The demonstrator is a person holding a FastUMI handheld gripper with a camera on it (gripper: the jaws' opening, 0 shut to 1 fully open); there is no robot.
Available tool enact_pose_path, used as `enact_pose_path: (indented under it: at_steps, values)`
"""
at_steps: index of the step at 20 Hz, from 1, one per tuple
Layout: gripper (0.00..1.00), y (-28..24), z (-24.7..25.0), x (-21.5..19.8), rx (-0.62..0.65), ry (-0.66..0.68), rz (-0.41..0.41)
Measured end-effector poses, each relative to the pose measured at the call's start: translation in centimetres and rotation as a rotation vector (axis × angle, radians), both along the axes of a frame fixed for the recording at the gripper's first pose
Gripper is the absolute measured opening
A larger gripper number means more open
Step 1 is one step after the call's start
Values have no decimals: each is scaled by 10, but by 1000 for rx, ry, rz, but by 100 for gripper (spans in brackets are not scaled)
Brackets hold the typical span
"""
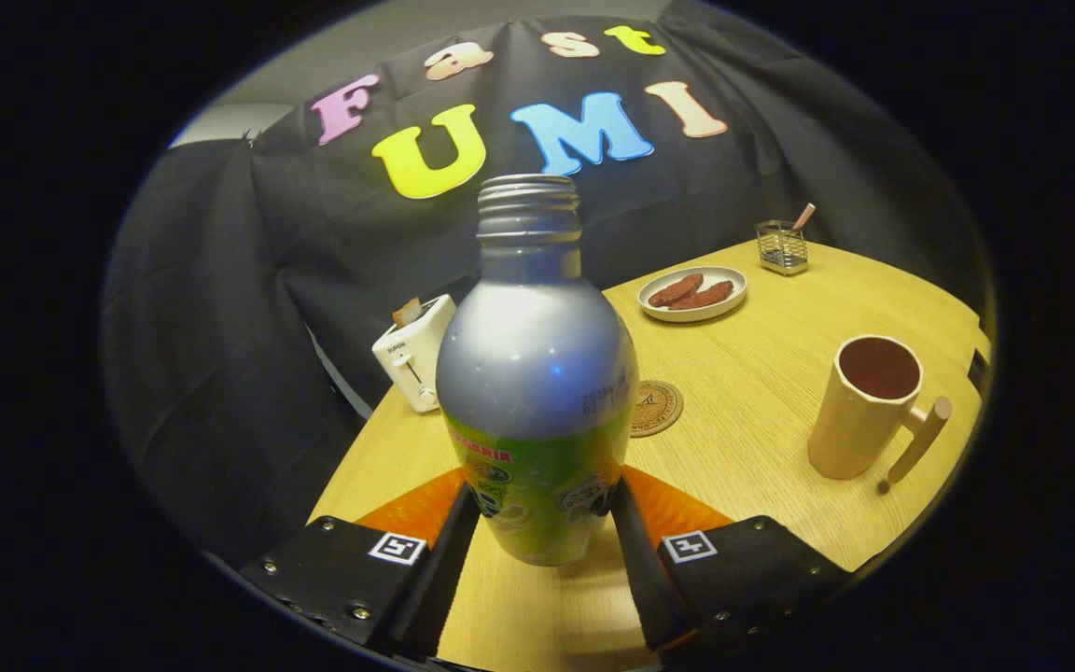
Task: Take the bottle from table, then pour the juice into the cup, finally place the bottle on the coaster
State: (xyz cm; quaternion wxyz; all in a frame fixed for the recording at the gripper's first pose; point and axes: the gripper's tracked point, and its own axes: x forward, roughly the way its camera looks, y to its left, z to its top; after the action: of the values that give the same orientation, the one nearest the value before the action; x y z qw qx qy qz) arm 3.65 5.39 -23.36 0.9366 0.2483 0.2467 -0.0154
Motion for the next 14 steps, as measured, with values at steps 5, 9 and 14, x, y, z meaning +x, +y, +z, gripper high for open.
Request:
enact_pose_path:
  at_steps: [5,9,14]
  values:
    - [77,-25,-1,2,112,6,-69]
    - [77,-36,-9,-1,207,31,-95]
    - [77,-45,-15,-8,316,44,-141]
